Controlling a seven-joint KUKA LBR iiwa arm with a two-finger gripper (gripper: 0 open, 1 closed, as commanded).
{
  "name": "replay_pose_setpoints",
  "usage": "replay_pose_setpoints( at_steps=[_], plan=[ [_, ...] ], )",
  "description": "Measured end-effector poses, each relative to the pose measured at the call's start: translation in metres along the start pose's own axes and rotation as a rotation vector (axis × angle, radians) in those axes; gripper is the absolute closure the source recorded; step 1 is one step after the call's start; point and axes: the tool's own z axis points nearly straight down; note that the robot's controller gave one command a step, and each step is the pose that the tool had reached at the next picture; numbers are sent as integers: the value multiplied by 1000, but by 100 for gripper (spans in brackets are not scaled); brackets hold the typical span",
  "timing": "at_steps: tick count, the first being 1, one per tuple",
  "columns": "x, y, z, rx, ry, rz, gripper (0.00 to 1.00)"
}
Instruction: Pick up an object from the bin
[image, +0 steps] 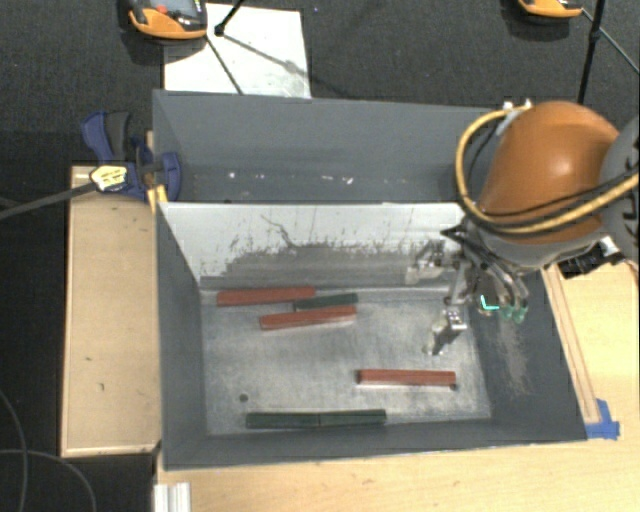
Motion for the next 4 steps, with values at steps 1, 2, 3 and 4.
replay_pose_setpoints(
  at_steps=[1,2,3,4],
  plan=[
    [-1,0,-4,0,-8,0,0],
    [9,-5,45,1,-14,-16,0],
    [23,-11,114,1,-11,-90,0],
    [14,-17,168,0,-22,41,100]
  ],
)
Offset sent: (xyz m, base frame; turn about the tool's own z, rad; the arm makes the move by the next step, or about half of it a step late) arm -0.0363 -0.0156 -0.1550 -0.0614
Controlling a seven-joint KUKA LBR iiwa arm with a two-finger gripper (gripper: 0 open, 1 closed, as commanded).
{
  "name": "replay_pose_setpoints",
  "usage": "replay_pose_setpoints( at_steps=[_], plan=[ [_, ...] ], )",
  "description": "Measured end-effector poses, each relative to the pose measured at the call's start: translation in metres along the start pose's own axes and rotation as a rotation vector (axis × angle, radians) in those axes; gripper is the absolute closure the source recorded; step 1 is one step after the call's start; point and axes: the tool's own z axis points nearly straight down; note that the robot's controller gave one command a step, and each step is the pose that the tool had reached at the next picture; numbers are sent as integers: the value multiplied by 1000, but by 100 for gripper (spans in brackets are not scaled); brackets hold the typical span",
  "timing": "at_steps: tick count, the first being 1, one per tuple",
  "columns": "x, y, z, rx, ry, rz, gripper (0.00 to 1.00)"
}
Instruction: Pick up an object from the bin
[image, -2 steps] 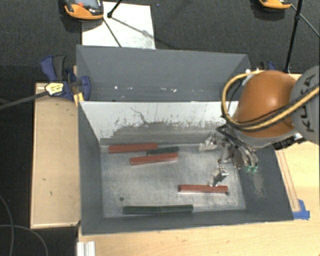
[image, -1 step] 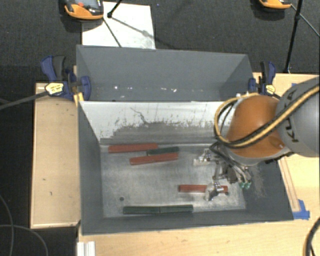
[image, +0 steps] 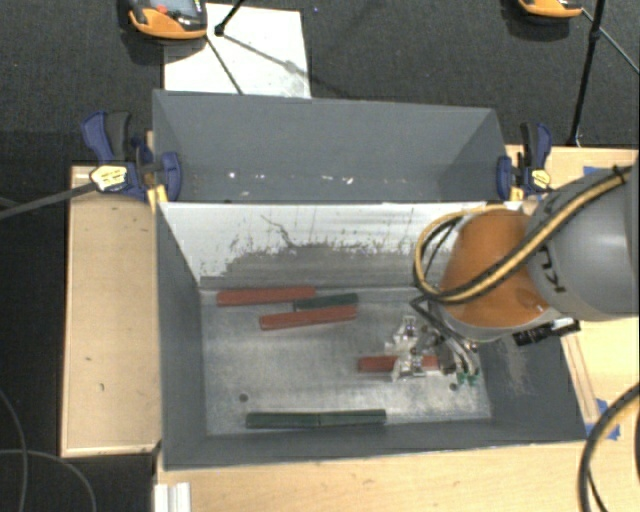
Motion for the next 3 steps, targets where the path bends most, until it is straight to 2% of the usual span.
replay_pose_setpoints(
  at_steps=[2,3],
  plan=[
    [0,0,-1,0,0,0,100],
    [15,10,-25,0,11,-58,100]
  ],
)
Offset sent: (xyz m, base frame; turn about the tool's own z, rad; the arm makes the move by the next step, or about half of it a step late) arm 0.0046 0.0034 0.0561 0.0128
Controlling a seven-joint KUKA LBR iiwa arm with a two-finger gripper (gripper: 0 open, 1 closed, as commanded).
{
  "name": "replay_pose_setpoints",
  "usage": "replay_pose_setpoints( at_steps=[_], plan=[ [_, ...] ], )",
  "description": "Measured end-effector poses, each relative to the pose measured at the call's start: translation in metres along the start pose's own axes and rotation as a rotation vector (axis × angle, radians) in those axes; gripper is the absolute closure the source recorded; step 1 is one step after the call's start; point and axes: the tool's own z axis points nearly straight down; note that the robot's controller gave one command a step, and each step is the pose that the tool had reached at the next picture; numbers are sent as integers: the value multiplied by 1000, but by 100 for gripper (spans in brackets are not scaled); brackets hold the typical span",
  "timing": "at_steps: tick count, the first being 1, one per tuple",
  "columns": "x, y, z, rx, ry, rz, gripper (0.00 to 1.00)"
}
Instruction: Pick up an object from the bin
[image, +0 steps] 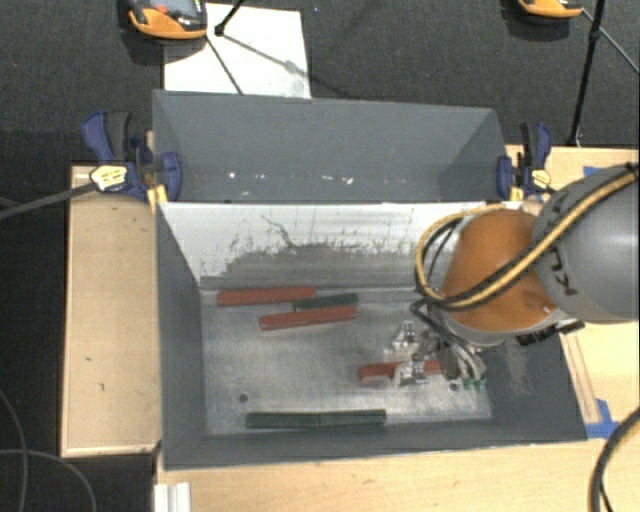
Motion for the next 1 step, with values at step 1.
replay_pose_setpoints(
  at_steps=[1],
  plan=[
    [-39,-25,-135,1,0,-56,100]
  ],
)
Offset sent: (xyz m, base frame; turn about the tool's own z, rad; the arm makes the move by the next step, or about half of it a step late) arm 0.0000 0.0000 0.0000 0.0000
